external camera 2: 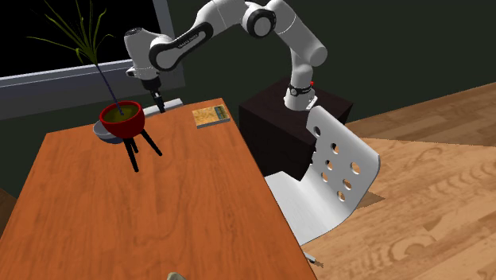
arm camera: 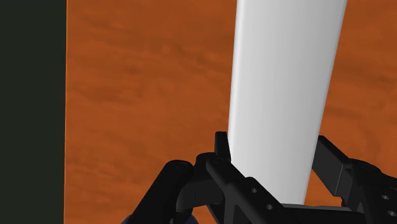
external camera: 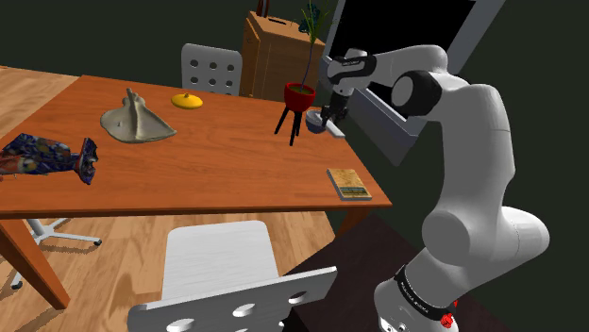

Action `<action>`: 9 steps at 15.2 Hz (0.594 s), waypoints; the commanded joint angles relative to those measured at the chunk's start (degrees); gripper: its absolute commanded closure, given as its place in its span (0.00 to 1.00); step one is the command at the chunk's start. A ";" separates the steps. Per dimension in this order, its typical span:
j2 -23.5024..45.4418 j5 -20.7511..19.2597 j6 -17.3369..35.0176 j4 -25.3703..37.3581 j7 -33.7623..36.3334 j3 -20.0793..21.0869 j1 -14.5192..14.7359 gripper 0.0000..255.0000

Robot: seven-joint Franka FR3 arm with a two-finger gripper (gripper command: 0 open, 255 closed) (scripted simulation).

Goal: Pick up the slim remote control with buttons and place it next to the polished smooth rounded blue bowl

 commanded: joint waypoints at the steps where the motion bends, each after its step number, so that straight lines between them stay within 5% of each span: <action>1: 0.97 0.03 0.59 0.40 -0.15 0.01 -0.11 1.00; 9: 3.65 0.10 4.87 -1.20 -0.25 0.06 -0.11 1.00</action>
